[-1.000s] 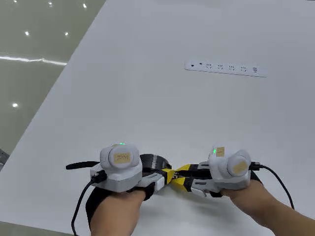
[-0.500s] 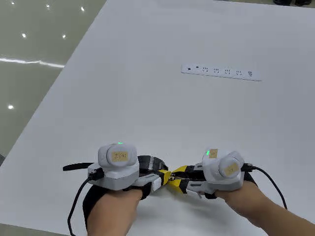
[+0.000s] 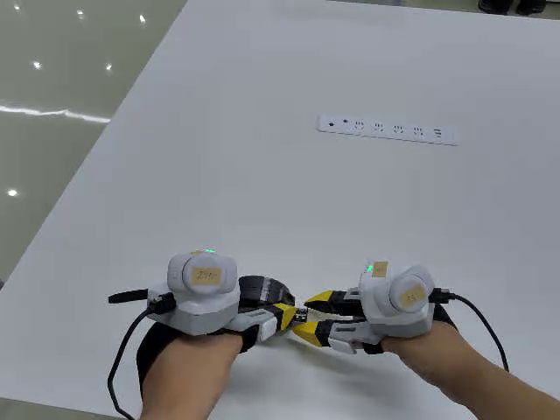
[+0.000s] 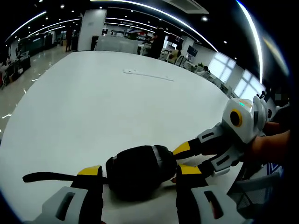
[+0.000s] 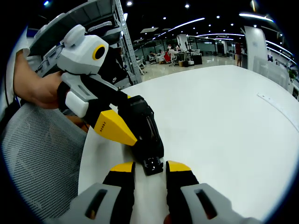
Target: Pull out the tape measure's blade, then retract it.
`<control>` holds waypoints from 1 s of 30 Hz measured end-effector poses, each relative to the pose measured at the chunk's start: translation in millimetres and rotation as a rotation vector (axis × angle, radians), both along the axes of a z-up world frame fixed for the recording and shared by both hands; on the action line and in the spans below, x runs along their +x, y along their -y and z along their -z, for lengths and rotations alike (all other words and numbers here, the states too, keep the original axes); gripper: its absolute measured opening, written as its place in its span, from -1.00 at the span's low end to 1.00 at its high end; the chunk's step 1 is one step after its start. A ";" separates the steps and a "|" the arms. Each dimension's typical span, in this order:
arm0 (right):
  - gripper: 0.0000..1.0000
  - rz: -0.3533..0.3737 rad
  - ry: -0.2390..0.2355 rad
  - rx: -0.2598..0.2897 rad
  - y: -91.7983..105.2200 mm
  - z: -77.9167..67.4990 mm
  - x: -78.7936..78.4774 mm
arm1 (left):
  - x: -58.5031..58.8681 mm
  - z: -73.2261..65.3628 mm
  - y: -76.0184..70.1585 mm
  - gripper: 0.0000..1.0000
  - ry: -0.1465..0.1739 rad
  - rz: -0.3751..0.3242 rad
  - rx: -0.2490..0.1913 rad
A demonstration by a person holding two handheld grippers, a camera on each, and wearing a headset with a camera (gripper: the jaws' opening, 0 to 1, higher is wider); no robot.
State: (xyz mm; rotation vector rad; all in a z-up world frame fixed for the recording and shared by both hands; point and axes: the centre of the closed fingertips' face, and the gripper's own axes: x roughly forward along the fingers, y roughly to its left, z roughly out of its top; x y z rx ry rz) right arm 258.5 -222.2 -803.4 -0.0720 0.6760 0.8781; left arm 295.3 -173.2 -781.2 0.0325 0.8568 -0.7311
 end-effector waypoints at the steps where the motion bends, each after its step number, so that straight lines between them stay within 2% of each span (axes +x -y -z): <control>1: -0.50 0.001 -0.004 0.001 0.4 -0.1 -0.3 | 0.4 -0.3 -0.6 0.22 -0.003 -0.001 -0.002; 12: -0.38 0.044 -0.005 -0.011 10.5 -11.8 -5.1 | -3.0 -10.2 -3.0 0.32 0.033 0.056 -0.005; 14: -0.36 0.052 -0.003 -0.009 11.7 -15.0 -5.6 | -4.2 -13.6 -2.2 0.34 0.023 0.057 -0.024; 17: -0.32 0.065 0.000 -0.013 14.6 -19.8 -7.6 | -3.1 -20.7 -4.1 0.36 0.049 0.080 -0.024; 21: -0.28 0.088 0.015 -0.009 19.9 -28.0 -9.7 | -3.1 -28.1 -8.6 0.37 0.058 0.098 -0.044; 22: -0.26 0.103 0.012 -0.005 22.3 -29.2 -10.3 | -3.2 -30.7 -9.0 0.37 0.050 0.099 -0.060; 24: -0.25 0.113 0.016 -0.004 25.3 -31.6 -12.7 | -2.9 -35.1 -10.8 0.38 0.066 0.111 -0.062; 27: -0.23 0.124 0.013 -0.012 30.2 -33.1 -16.5 | -4.6 -38.6 -13.2 0.38 0.065 0.125 -0.075; 29: -0.21 0.135 0.012 -0.013 34.3 -34.5 -18.7 | -7.1 -36.9 -14.9 0.38 0.069 0.152 -0.056; 30: -0.19 0.140 0.010 -0.015 36.1 -35.3 -19.6 | -7.4 -37.9 -15.7 0.38 0.070 0.154 -0.061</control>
